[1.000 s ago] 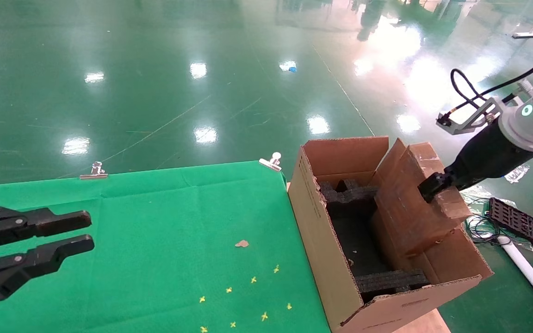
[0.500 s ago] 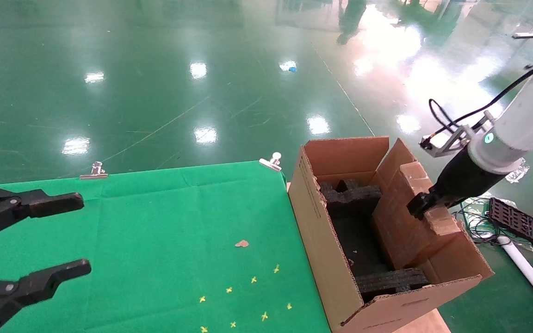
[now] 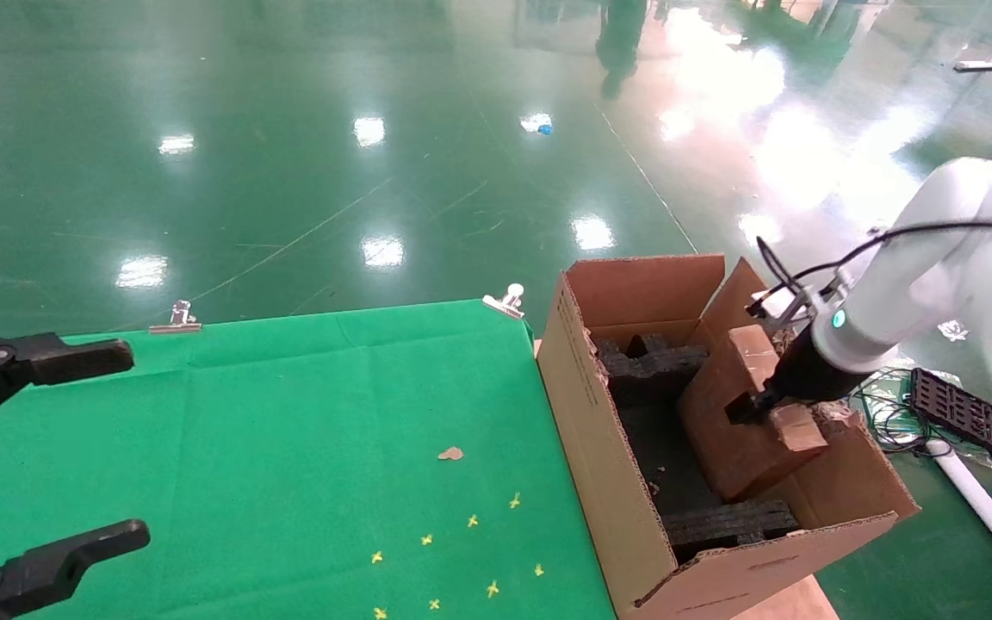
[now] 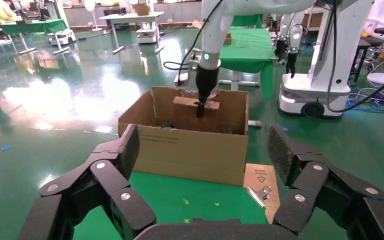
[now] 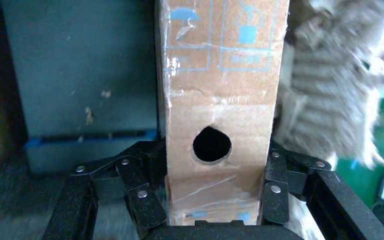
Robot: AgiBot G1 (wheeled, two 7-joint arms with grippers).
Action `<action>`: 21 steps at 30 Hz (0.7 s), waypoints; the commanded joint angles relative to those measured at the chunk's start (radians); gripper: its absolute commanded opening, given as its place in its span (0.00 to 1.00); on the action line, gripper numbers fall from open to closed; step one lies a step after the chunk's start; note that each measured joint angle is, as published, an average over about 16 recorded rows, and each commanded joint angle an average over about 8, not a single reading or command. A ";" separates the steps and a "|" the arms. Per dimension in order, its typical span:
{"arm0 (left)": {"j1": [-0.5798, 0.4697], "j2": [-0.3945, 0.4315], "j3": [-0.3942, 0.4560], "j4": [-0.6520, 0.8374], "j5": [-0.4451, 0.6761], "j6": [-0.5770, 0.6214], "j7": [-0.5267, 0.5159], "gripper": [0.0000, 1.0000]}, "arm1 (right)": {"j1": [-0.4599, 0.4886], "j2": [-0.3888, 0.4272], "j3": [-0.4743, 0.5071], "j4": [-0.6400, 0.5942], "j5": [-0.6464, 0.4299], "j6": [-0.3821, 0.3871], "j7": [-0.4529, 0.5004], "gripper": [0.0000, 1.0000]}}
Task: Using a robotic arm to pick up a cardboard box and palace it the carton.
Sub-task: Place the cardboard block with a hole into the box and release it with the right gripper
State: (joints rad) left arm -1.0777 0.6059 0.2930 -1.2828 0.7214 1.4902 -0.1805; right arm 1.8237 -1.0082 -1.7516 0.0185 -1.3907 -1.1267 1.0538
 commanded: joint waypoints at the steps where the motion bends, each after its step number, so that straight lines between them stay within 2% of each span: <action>1: 0.000 0.000 0.000 0.000 0.000 0.000 0.000 1.00 | -0.029 -0.003 0.005 -0.003 0.008 0.046 0.002 0.00; 5: 0.000 0.000 0.000 0.000 0.000 0.000 0.000 1.00 | -0.058 -0.001 0.015 -0.002 0.021 0.090 -0.007 0.00; 6: 0.000 0.000 0.000 0.000 0.000 0.000 0.000 1.00 | -0.063 0.001 0.017 -0.001 0.024 0.096 -0.010 0.05; 13: 0.000 0.000 0.001 0.000 -0.001 0.000 0.000 1.00 | -0.075 0.014 0.034 0.008 0.049 0.094 -0.040 0.92; 14: 0.000 0.000 0.001 0.000 -0.001 0.000 0.000 1.00 | -0.074 0.015 0.035 0.008 0.051 0.091 -0.043 1.00; 21: 0.000 -0.001 0.001 0.000 -0.001 -0.001 0.001 1.00 | -0.068 0.013 0.035 0.003 0.051 0.071 -0.055 1.00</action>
State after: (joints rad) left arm -1.0779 0.6053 0.2943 -1.2828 0.7205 1.4897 -0.1799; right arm 1.7564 -0.9957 -1.7172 0.0212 -1.3411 -1.0565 1.0001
